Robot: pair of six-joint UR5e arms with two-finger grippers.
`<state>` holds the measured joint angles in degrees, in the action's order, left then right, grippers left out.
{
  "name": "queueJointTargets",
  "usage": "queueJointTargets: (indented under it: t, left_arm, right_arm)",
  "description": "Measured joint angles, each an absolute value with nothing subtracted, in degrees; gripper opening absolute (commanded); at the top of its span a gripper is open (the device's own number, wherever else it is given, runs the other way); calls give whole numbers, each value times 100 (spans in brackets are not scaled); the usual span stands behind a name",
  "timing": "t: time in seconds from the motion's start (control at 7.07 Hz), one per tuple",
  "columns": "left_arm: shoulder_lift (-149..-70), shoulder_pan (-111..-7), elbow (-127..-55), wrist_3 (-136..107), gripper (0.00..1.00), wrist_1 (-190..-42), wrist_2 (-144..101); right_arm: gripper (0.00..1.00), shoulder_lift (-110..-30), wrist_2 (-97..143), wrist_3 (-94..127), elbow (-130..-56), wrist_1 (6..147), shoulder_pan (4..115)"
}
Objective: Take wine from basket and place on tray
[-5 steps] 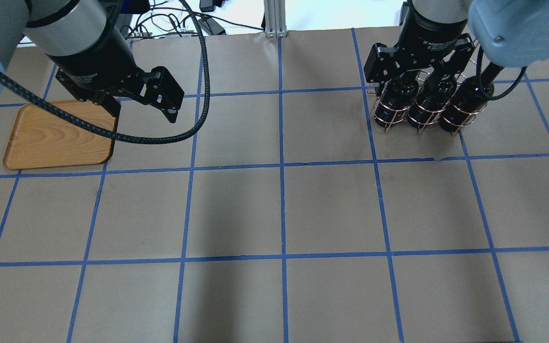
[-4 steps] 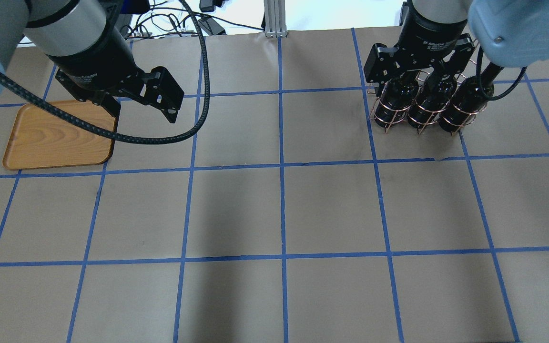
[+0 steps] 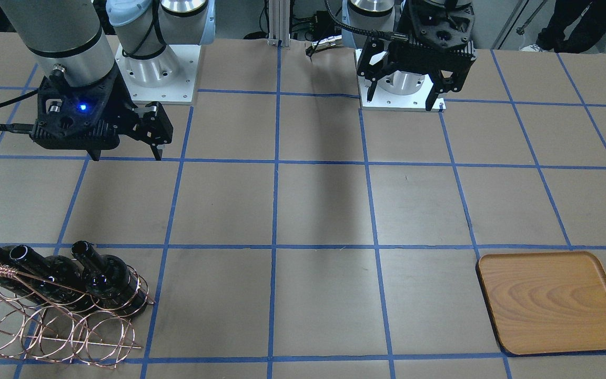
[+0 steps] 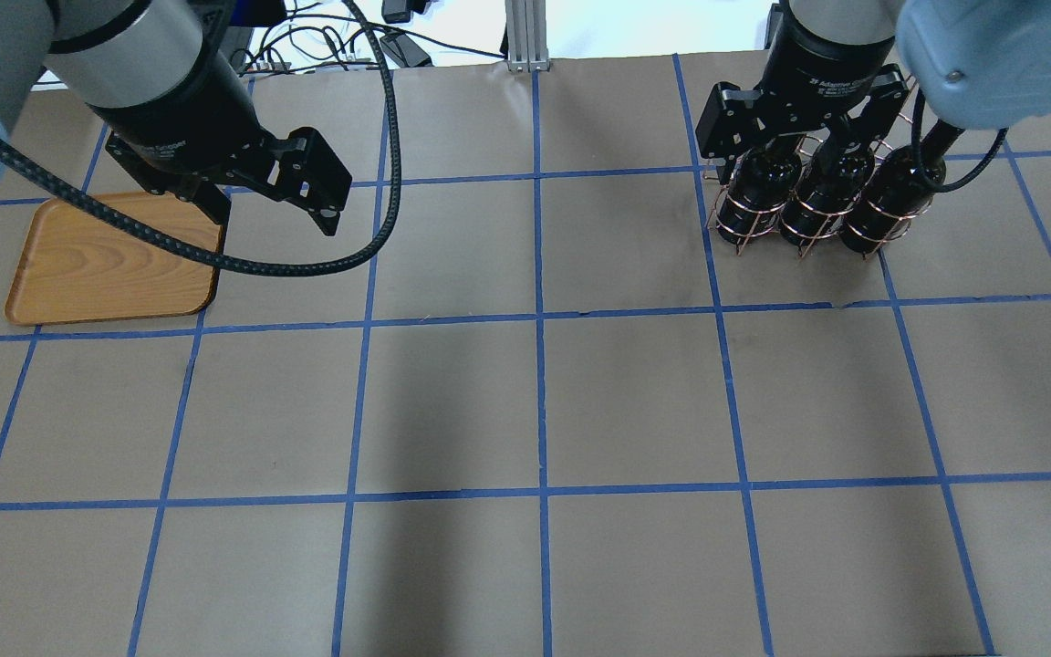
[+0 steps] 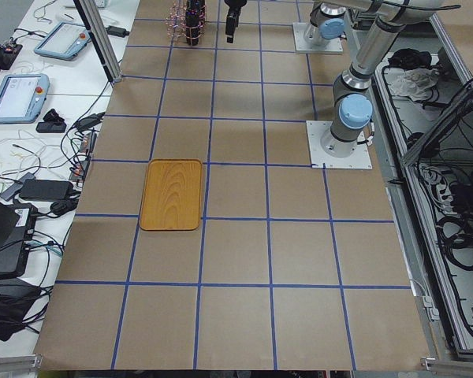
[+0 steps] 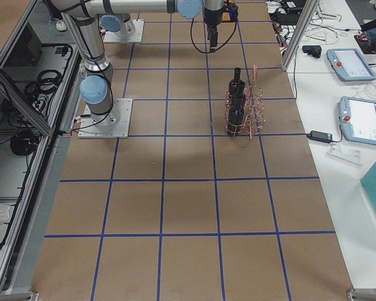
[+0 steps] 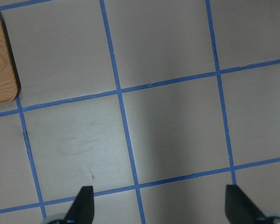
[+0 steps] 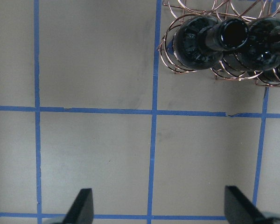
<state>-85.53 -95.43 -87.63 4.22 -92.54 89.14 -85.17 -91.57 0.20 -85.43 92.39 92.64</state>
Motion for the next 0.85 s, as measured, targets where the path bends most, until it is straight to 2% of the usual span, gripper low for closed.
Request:
queueJointTargets:
  t: [0.85]
  left_arm:
    - [-8552,-9487,-8761,422,100,-9242,8928]
  right_arm:
    - [100,-8509,-9154,17,-8552,9167,9238]
